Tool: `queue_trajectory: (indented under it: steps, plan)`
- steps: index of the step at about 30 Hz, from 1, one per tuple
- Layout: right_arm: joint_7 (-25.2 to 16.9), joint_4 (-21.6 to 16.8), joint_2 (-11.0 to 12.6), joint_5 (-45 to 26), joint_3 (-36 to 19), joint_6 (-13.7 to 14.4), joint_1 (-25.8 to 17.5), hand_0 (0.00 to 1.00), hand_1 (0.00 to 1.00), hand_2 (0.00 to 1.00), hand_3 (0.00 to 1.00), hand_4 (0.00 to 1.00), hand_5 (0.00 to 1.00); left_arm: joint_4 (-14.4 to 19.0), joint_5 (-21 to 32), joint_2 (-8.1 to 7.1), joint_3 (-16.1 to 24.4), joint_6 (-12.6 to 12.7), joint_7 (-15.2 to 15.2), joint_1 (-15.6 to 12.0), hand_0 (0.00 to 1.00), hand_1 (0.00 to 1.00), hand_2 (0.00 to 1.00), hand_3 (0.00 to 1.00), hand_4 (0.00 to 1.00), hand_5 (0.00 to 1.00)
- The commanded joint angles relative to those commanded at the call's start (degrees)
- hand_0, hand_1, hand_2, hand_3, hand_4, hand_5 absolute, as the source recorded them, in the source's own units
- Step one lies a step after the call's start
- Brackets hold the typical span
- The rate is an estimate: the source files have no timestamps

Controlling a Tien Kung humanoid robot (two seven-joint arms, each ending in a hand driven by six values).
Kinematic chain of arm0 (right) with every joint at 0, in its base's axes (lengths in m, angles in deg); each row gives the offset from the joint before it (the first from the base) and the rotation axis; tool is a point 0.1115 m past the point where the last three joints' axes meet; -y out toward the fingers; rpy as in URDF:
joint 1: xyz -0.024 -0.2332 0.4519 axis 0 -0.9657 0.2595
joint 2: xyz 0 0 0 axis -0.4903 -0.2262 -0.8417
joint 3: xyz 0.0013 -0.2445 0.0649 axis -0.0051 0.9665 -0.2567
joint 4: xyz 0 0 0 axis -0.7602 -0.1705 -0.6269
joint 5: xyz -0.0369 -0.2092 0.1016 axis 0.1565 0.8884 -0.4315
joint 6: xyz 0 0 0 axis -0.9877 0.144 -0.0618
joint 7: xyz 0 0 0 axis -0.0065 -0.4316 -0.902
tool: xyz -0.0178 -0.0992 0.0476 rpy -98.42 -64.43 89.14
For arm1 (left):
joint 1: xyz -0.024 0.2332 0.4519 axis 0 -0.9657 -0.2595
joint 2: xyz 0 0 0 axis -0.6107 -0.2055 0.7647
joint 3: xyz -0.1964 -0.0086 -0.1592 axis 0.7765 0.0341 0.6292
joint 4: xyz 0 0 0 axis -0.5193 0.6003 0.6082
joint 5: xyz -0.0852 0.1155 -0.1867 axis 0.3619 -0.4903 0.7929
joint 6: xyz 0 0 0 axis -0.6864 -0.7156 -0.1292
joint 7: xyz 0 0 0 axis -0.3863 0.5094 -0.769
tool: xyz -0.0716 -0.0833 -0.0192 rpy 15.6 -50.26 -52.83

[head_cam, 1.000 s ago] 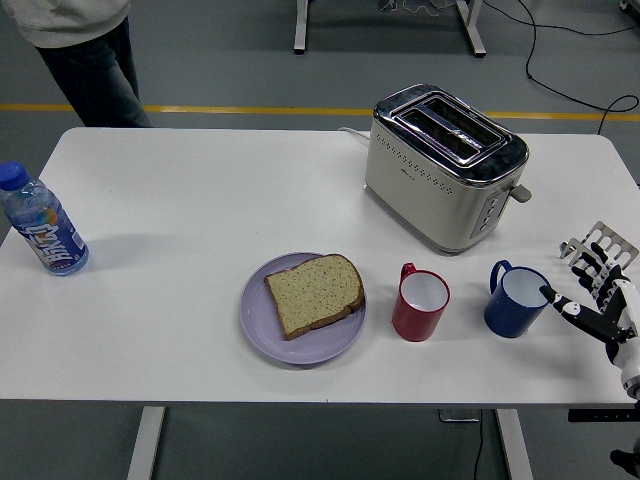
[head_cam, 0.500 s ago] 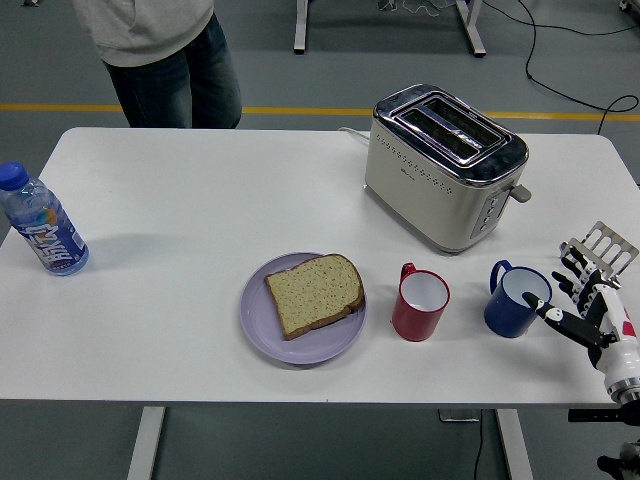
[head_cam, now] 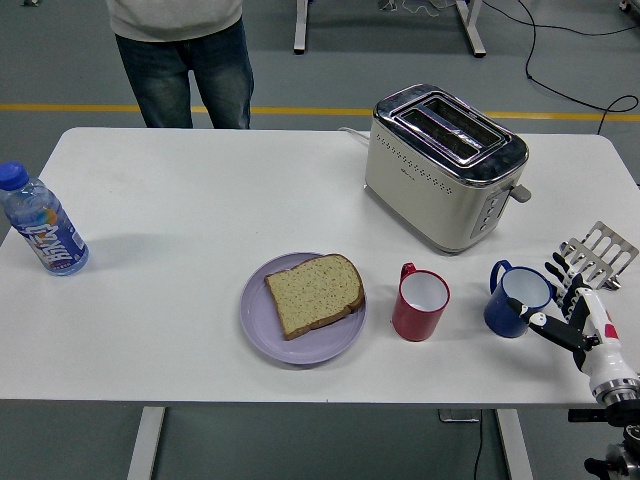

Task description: Pick up the cup,pour liquid into bread,place the cup on the desk

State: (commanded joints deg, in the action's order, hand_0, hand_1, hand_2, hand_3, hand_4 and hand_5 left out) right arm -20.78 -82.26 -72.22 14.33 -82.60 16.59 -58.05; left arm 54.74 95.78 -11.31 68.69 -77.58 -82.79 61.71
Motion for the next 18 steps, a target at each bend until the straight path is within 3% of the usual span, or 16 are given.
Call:
queue_trajectory:
  steps: [18]
  plan:
    - [-0.1,2.3,-0.5,-0.1,2.9,0.3,2.1,0.939,0.848,0.934,0.961,0.998,0.178,0.1,0.2,0.0,-0.3,0.0,-0.1,0.1,0.694,0.758,0.776,0.605,0.397,0.998]
